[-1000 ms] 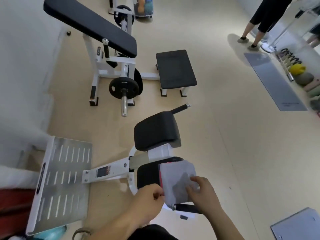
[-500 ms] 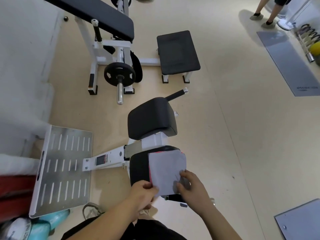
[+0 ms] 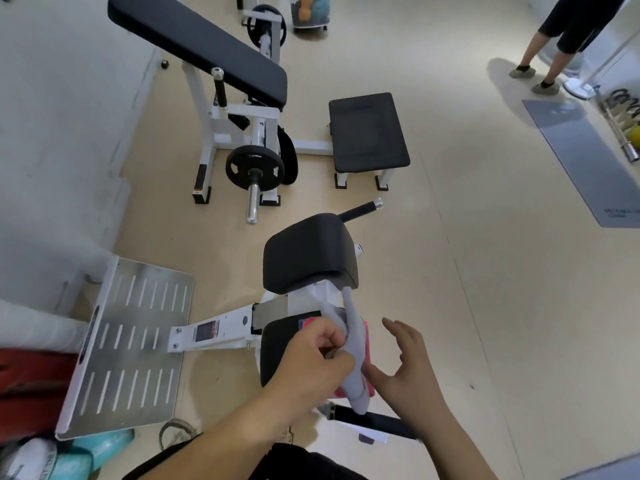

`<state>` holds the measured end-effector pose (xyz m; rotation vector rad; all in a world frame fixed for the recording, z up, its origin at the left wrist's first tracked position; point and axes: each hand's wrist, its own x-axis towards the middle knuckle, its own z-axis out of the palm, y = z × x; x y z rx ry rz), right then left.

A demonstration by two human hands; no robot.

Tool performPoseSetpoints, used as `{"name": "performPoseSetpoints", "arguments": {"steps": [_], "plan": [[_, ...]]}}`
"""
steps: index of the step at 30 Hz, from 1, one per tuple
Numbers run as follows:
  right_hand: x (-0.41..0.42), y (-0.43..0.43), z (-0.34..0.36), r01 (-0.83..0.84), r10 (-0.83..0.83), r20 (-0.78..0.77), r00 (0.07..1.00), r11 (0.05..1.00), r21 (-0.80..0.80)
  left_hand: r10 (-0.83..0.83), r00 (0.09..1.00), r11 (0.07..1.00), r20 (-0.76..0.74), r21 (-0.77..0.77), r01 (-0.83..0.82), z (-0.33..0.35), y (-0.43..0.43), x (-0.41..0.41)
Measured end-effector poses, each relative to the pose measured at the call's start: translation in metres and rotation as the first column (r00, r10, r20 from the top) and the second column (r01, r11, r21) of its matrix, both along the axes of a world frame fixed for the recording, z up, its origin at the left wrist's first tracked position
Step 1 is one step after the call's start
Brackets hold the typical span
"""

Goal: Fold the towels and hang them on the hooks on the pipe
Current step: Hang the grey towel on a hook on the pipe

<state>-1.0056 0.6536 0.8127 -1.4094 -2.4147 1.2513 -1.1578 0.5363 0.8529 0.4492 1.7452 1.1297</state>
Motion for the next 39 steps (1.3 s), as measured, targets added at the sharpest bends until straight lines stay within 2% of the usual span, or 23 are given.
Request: {"name": "performPoseSetpoints", "arguments": {"steps": [2, 4, 6, 7, 11, 15, 18, 21, 22, 25, 27, 33, 35, 39], "plan": [[-0.013, 0.009, 0.033, -0.19, 0.198, -0.07, 0.978, 0.976, 0.105, -0.058, 0.998, 0.996, -0.038, 0.06, 0.06, 0.024, 0.003, -0.014], [-0.032, 0.016, 0.066, -0.433, 0.45, -0.026, 0.893, 0.873, 0.223, -0.129, 0.984, 0.983, -0.123, 0.118, 0.144, 0.045, 0.003, -0.03], [-0.053, 0.02, 0.091, -0.593, 0.6, 0.054, 0.798, 0.767, 0.245, -0.182, 0.959, 0.963, -0.219, 0.156, 0.219, 0.064, 0.0, -0.047], [-0.064, 0.02, 0.102, -0.624, 0.633, 0.041, 0.773, 0.748, 0.227, -0.188, 0.948, 0.957, -0.258, 0.169, 0.236, 0.07, -0.003, -0.055], [-0.099, 0.014, 0.131, -0.642, 0.659, -0.052, 0.751, 0.746, 0.175, -0.09, 0.933, 0.964, -0.347, 0.204, 0.168, 0.084, -0.023, -0.085], [-0.14, 0.0, 0.14, -0.642, 0.639, -0.135, 0.757, 0.766, 0.025, 0.093, 0.945, 0.971, -0.313, 0.24, -0.016, 0.094, -0.052, -0.113], [-0.176, -0.018, 0.137, -0.652, 0.646, -0.167, 0.744, 0.757, 0.023, 0.075, 0.966, 0.988, -0.247, 0.147, -0.039, 0.096, -0.083, -0.142], [-0.216, -0.037, 0.14, -0.605, 0.581, -0.248, 0.775, 0.796, -0.024, -0.043, 0.945, 0.999, -0.325, -0.045, 0.03, 0.092, -0.126, -0.174], [-0.231, -0.044, 0.142, -0.574, 0.539, -0.27, 0.798, 0.816, -0.067, -0.009, 0.945, 0.998, -0.328, -0.064, -0.012, 0.092, -0.142, -0.185], [-0.281, -0.069, 0.149, -0.528, 0.476, -0.271, 0.837, 0.833, -0.168, 0.199, 0.934, 0.979, -0.295, 0.008, -0.205, 0.099, -0.19, -0.22], [-0.316, -0.091, 0.154, -0.553, 0.498, -0.268, 0.825, 0.81, -0.195, 0.32, 0.898, 0.946, -0.302, 0.054, -0.318, 0.111, -0.219, -0.244], [-0.421, -0.164, 0.193, -0.672, 0.556, -0.393, 0.732, 0.682, -0.289, 0.6, 0.718, 0.796, -0.353, 0.173, -0.58, 0.15, -0.3, -0.322], [-0.456, -0.185, 0.21, -0.708, 0.601, -0.39, 0.698, 0.659, -0.253, 0.651, 0.661, 0.754, -0.373, 0.214, -0.621, 0.168, -0.32, -0.35], [-0.529, -0.206, 0.239, -0.737, 0.66, -0.372, 0.652, 0.667, -0.108, 0.661, 0.582, 0.733, -0.475, 0.243, -0.635, 0.203, -0.338, -0.404]]}}
